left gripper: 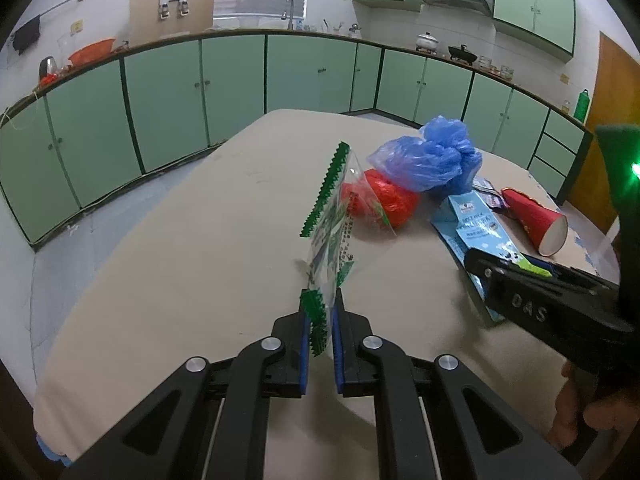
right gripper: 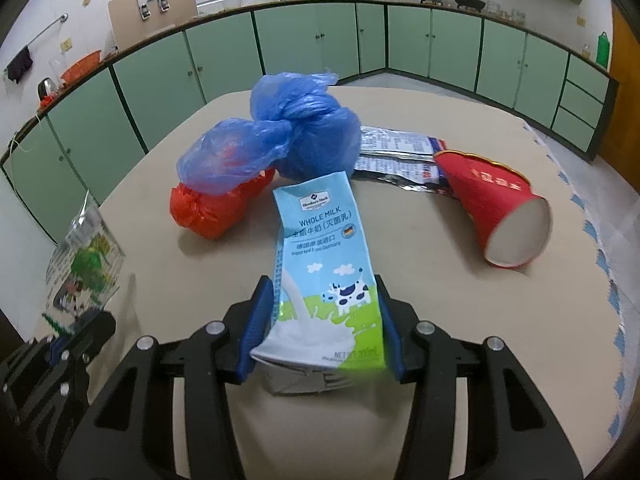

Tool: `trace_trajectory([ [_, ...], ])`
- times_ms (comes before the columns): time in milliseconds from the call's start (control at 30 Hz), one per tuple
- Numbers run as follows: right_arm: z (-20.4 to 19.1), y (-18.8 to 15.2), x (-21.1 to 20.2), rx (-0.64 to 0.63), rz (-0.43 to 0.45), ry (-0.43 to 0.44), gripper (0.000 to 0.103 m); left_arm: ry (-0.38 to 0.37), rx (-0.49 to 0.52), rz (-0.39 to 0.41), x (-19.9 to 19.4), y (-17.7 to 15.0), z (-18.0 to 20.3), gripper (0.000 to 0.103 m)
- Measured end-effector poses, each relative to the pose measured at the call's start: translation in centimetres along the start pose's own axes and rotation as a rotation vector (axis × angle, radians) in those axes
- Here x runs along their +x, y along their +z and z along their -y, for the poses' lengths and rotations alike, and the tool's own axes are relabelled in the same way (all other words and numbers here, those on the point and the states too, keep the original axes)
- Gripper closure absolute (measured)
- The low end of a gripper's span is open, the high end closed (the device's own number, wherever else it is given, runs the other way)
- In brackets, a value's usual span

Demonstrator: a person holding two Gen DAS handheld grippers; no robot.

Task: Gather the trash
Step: 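Grasp the whole milk carton with the right tool, then carry the packet and milk carton over the bin and open both tools to drop them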

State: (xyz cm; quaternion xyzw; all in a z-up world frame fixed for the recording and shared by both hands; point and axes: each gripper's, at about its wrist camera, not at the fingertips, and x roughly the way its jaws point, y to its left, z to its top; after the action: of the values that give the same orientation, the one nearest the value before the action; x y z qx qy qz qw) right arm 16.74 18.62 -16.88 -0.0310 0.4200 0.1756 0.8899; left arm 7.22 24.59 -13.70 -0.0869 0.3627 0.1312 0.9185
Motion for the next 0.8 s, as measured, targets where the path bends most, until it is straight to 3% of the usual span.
trace_trajectory([
  [467, 6.4, -3.6, -6.0, 0.041, 0.003, -0.028, 0.056, -0.076, 0.058, -0.001, -1.1, -0.8, 4.1, 0.094],
  [800, 7.0, -6.1, -5.8, 0.034, -0.022, -0.029, 0.053, -0.109, 0.097, -0.019, -1.8, -1.6, 6.9, 0.094],
])
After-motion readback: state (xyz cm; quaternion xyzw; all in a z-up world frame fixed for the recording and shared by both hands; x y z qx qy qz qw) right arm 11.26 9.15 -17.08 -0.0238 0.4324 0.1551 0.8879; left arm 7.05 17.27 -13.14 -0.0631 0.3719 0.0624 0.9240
